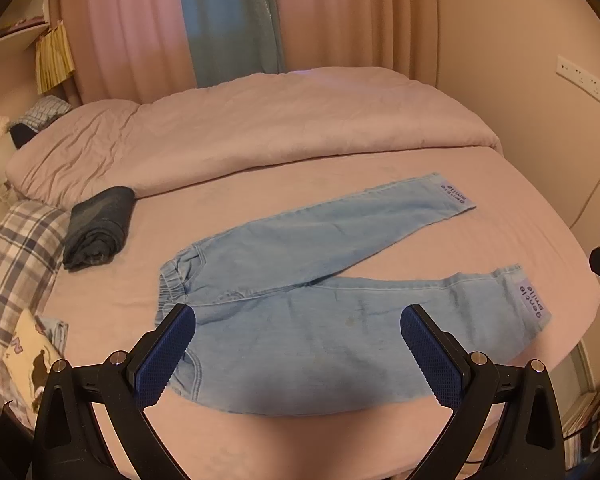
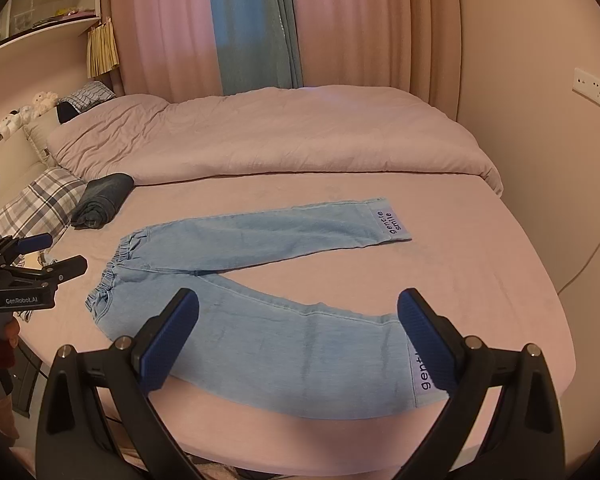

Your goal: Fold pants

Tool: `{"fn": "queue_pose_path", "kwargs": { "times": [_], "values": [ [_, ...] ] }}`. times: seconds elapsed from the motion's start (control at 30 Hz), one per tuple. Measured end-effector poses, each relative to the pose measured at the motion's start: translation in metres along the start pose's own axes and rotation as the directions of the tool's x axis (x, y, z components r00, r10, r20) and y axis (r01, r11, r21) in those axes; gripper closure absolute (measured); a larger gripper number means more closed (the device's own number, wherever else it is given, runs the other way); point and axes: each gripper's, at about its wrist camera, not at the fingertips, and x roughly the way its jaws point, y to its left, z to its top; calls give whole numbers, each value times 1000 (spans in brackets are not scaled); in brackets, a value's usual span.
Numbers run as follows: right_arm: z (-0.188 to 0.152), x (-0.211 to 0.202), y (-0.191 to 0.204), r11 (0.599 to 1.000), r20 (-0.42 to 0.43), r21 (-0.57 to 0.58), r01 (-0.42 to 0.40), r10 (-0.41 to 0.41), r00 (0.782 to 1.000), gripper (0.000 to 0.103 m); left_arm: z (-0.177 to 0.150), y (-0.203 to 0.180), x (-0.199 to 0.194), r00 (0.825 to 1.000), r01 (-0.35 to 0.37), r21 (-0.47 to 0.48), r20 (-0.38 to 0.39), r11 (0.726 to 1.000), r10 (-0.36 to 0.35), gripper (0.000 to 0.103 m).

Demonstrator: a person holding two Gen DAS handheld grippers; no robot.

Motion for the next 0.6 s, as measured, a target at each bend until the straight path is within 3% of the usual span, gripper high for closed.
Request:
{"fn": "queue_pose_path", "kwargs": {
  "times": [0.6],
  "values": [
    [-1,-1,0,1000,3,-4,6,-6,1000,2,0,1,1,1000,1,0,-2,1000,-1,0]
  ]
}}
